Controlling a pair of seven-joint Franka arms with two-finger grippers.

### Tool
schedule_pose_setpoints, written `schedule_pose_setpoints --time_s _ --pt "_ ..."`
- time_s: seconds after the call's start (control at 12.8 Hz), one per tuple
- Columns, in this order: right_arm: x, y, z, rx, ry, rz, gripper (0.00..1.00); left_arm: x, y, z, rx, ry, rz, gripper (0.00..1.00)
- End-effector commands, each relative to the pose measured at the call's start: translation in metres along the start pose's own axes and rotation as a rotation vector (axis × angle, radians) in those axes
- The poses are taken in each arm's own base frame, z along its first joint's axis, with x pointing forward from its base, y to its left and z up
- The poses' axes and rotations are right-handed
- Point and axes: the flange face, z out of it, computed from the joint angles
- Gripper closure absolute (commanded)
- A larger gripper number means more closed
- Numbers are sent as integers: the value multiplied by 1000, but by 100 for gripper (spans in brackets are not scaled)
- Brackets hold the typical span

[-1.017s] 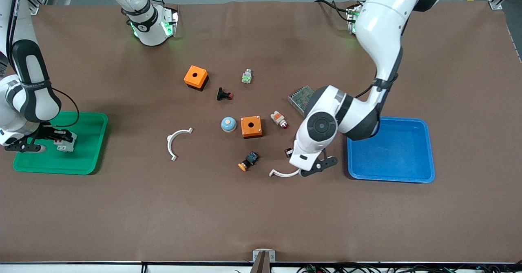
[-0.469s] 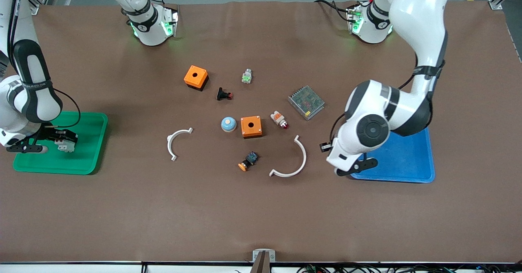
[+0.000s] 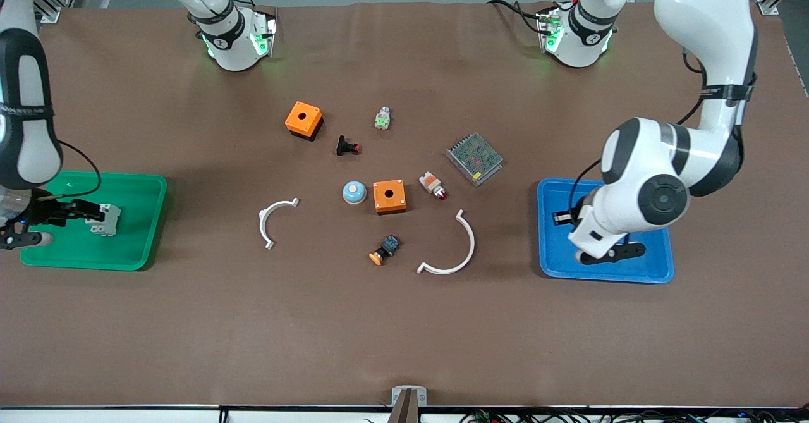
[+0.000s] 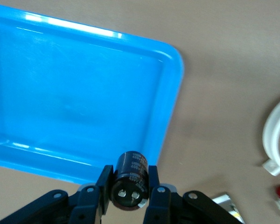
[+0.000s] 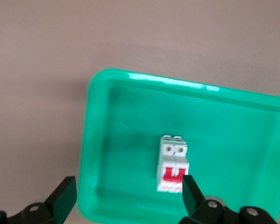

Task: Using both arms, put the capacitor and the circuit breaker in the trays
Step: 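Lower the capacitor into the blue tray and open the left gripper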

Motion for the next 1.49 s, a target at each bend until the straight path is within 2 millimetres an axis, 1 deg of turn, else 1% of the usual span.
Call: schedule_pose_setpoints --time_s 0.0,0.08,0.16,0.23,0.31,0.39,0.55,0.7,0.78,0.86,1.02,1.09,1.17,1.25,1.41 --pt "20 -52 -48 -47 -32 64 0 -13 -37 10 23 50 32 82" --pt "25 -83 -62 -48 -27 87 0 -12 -44 17 20 57 39 82" --pt "24 -102 -73 -43 -33 103 0 -5 -59 21 15 58 33 82" --pt "21 -115 -85 -36 -28 112 0 -2 -69 25 13 54 47 82" --pt "19 -133 -98 -33 -27 125 0 2 -81 29 10 52 46 82" --pt "15 -146 -107 -27 -40 139 0 6 -85 35 6 63 47 82" --pt "0 -153 -131 -11 -48 131 0 12 -93 47 -7 103 35 82" --pt "-14 -155 -150 2 -59 127 0 14 -96 63 4 120 48 82" --pt "-19 -156 -154 6 -68 127 0 17 -105 70 21 122 50 82" --pt "-21 -159 -160 8 -65 123 0 19 -107 78 24 118 50 82" --pt "-18 -180 -165 3 -65 88 0 25 -108 92 22 135 52 82" --pt "-17 -180 -165 3 -64 86 0 29 -109 103 14 147 49 82" --pt "-16 -181 -171 0 -52 85 0 32 -109 111 10 151 48 82" --pt "-14 -181 -176 -2 -41 85 0 32 -108 116 9 150 50 82" --pt "-13 -178 -176 -5 -40 89 0 32 -108 122 10 141 50 82"
